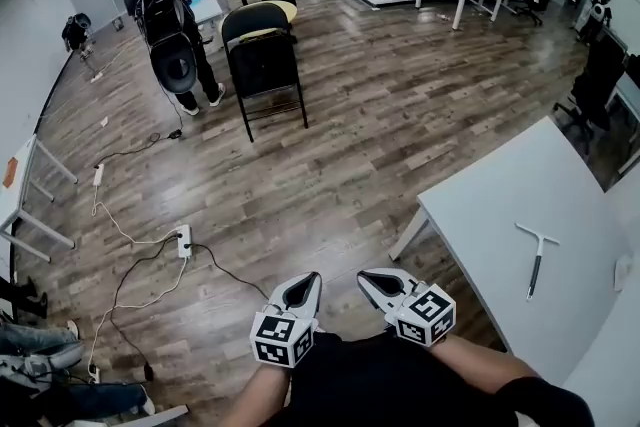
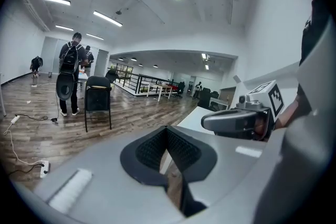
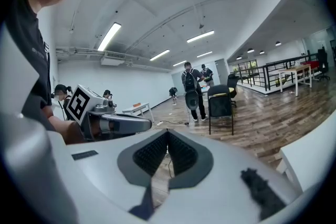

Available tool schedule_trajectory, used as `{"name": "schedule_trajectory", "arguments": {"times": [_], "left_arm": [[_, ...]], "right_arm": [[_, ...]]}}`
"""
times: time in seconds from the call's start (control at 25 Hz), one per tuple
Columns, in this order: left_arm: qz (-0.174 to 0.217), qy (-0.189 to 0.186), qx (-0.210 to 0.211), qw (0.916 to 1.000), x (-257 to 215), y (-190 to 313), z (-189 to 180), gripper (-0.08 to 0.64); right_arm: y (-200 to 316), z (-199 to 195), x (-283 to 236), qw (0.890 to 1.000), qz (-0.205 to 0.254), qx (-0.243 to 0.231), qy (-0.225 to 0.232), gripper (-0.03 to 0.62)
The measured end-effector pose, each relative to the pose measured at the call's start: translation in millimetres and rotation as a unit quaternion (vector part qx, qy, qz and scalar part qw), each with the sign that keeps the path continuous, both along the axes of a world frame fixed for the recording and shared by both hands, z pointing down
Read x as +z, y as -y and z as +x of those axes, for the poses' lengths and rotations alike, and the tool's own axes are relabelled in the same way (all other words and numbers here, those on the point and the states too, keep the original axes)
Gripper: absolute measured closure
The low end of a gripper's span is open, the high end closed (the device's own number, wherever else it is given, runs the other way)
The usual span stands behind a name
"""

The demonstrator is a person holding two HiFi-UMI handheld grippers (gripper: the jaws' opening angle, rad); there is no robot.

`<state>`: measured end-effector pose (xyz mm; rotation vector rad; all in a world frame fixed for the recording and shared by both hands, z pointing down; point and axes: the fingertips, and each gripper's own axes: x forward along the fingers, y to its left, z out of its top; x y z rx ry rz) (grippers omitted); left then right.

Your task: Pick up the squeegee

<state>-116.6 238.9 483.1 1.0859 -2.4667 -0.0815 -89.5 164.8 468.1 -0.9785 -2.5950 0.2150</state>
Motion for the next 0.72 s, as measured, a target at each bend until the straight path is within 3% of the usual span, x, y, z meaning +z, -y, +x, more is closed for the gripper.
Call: {"name": "schedule_trajectory", "arguments": {"times": [0.4,0.72], "left_arm": [[-0.017,-0.003,0.076,0.9969,10.8,73.0,75.1,0.552],[-0.016,0.004,0.167,0.9859,9.0,150.3,131.0,0.552]], "right_arm": [[69.3,86.9,4.7,0.997,-0.006,0.072,0.008,0.586],[136.0,150.3,3.7,0.987,-0.005,0.158,0.012,0.586]]}}
